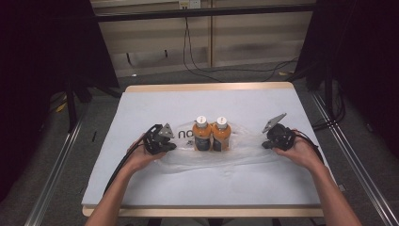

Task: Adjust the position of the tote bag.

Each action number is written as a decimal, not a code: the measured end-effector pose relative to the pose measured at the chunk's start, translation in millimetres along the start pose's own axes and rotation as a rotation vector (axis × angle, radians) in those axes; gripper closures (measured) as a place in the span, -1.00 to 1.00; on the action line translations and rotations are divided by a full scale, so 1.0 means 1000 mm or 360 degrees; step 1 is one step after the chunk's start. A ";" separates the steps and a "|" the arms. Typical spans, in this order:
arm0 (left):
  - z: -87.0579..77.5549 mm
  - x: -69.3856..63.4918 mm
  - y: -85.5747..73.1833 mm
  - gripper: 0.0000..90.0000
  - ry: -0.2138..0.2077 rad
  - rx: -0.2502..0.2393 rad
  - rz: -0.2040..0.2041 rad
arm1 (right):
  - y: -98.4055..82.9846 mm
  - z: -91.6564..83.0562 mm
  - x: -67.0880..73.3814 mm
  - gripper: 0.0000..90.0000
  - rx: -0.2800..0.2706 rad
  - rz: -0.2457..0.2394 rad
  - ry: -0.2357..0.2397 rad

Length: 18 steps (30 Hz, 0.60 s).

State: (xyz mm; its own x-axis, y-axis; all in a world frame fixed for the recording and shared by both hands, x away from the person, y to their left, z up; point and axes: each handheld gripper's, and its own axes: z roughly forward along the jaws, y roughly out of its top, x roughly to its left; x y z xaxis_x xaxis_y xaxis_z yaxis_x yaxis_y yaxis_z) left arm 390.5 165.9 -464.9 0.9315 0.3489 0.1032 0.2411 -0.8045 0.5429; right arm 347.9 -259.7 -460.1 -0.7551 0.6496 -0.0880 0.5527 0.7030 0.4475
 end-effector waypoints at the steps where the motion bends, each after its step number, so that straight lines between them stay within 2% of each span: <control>1: 0.000 0.000 0.000 0.98 0.0003 -0.0008 -0.0001 | 0.000 0.000 0.001 1.00 0.0000 -0.0003 -0.0013; 4: -0.001 0.000 -0.001 0.99 0.0006 -0.0006 -0.0010 | -0.001 0.000 0.002 1.00 -0.0019 -0.0018 -0.0039; 7: -0.002 0.001 -0.002 0.99 -0.0009 0.0005 -0.0003 | -0.002 0.001 0.002 1.00 -0.0056 0.0004 -0.0032; 9: -0.003 0.001 -0.002 0.99 0.0006 -0.0014 -0.0010 | -0.002 0.001 0.002 1.00 -0.0067 0.0032 -0.0009; 10: -0.004 0.001 -0.003 1.00 -0.0011 0.0009 -0.0006 | -0.002 0.001 0.001 1.00 -0.0071 0.0035 -0.0001; 12: -0.004 0.002 -0.003 1.00 -0.0024 0.0013 -0.0003 | -0.003 0.002 0.000 1.00 -0.0083 0.0025 0.0008; 15: -0.004 0.003 -0.005 1.00 -0.0043 0.0010 -0.0013 | -0.004 0.002 0.001 1.00 -0.0086 0.0053 0.0008; 18: -0.004 0.001 -0.004 1.00 -0.0020 0.0011 -0.0011 | -0.004 0.002 0.001 1.00 -0.0099 0.0026 -0.0015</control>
State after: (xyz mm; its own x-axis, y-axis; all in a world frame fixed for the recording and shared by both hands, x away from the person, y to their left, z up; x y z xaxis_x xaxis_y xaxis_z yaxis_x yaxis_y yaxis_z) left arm 389.0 171.3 -463.9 0.9332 0.3483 0.0888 0.2494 -0.8052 0.5380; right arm 345.3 -261.6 -463.9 -0.7426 0.6638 -0.0883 0.5418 0.6730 0.5035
